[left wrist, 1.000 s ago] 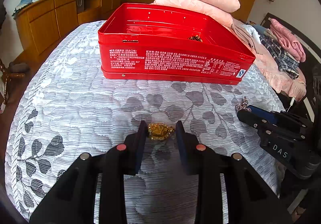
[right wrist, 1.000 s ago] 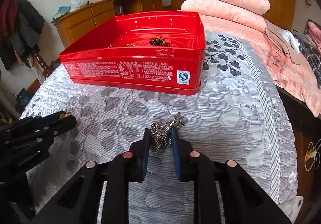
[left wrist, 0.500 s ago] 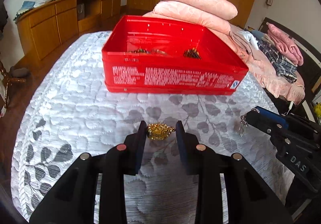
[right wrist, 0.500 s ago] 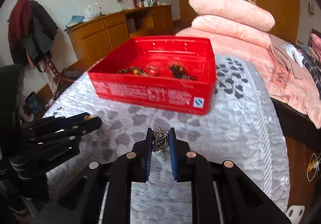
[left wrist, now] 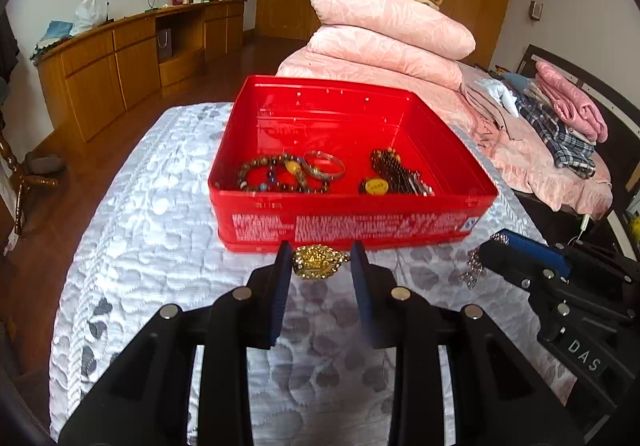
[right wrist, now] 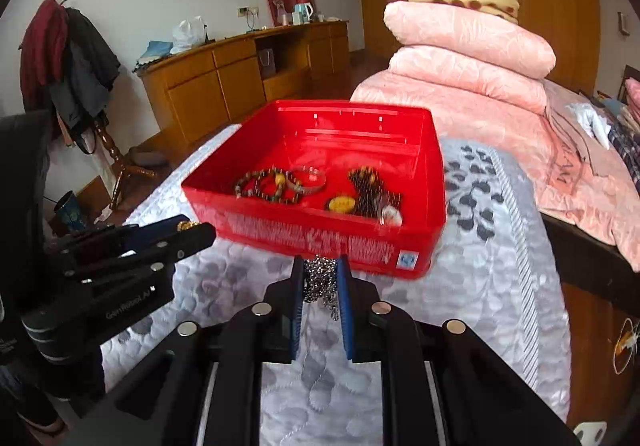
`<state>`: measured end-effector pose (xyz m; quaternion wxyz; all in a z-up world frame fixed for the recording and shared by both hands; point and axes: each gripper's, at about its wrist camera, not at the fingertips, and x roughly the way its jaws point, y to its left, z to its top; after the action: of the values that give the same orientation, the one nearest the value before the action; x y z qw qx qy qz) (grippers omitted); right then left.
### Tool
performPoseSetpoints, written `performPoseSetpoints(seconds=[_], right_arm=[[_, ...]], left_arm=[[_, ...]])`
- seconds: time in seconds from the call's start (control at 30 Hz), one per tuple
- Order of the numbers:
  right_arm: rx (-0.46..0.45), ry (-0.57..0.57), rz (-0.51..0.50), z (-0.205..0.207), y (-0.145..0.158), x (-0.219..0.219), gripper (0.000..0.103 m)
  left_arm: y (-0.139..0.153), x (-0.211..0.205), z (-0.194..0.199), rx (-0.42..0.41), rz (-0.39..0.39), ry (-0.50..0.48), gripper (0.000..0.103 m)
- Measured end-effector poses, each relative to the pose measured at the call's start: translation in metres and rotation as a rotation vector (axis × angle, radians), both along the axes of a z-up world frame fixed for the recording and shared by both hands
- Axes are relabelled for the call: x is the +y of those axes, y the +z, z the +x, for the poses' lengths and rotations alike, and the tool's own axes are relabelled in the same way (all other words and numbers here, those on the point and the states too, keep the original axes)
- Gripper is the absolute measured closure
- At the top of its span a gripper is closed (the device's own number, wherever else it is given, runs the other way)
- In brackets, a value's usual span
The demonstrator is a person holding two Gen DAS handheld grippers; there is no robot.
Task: Organize jewelry
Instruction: 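Carry the chain and gold pendant into the red box and open both tools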
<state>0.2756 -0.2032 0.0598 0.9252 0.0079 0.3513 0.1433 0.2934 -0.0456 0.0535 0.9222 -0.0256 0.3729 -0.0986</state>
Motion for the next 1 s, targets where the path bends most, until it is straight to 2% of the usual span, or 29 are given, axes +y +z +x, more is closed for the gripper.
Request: performPoseSetpoints(seconds=[0.27,0.47,0.63,0.87,0.9,0.93,0.97,1.0], right_arm=[[-0.050,0.007,0.009,0.033,0.030,0.001,0.087],[-0.061,0.000,-0.004,0.058,0.039,0.005,0.087],[-0.040,-0.010,-0.012,0.086,0.034,0.004,0.087],[0.034,-0.032,0.000,0.124,0.011,-0.002,0.086],[0.048,-0.046,0.010,0.128,0.007,-0.004,0.084],[0.051,-0.056,0.015,0.130,0.004,-0.006,0.079],[0.052,-0.060,0.015,0.131,0.002,-0.008,0.076],[0.045,-0.060,0.013,0.130,0.000,-0.009,0.076]], left_arm=[[0.025,-0.003,0.030,-0.036,-0.010,-0.005,0.074],[0.035,-0.007,0.072,-0.032,0.001,0.012,0.074],[0.027,-0.005,0.101,-0.002,0.013,0.020,0.074],[0.011,-0.002,0.131,0.045,0.009,0.027,0.074],[0.009,-0.002,0.134,0.052,0.010,0.028,0.073],[0.006,-0.001,0.138,0.059,0.012,0.031,0.069],[0.005,-0.001,0.140,0.061,0.015,0.034,0.055],[0.003,0.000,0.140,0.055,0.013,0.034,0.047]])
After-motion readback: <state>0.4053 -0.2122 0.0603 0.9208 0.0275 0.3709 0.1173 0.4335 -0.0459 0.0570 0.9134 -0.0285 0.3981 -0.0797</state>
